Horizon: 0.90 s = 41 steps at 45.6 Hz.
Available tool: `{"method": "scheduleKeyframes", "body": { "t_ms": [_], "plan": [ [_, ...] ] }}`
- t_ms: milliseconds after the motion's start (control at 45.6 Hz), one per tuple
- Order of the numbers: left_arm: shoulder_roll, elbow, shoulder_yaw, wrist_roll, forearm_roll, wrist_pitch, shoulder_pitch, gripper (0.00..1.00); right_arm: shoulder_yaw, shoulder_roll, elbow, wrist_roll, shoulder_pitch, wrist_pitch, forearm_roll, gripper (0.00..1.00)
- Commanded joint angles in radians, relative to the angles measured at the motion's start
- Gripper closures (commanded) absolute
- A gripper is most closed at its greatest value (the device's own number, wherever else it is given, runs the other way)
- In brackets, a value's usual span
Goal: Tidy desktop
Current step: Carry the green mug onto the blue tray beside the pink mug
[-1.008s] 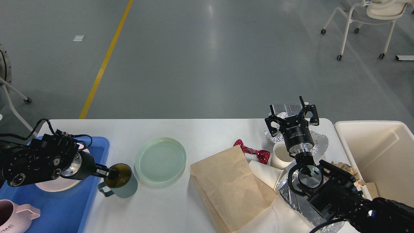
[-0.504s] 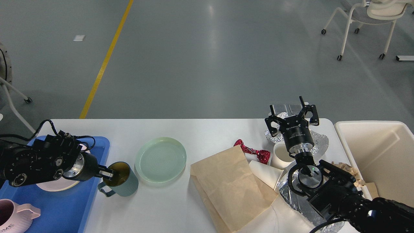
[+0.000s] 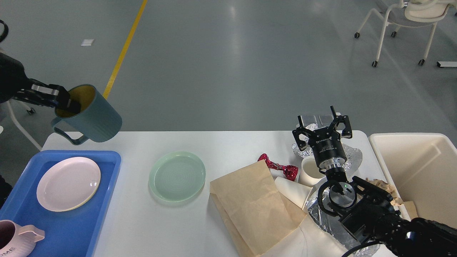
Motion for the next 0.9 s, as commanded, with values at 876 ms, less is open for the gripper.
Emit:
{"method": "scheduleKeyframes", "body": {
  "t_ms": [876],
  "plan": [
    [0.005, 0.042, -0.006, -0.015, 0.359, 0.485, 0.846, 1.00, 0.000, 0.000, 0.002, -0.001, 0.000, 0.000, 0.000, 0.00]
  ]
}}
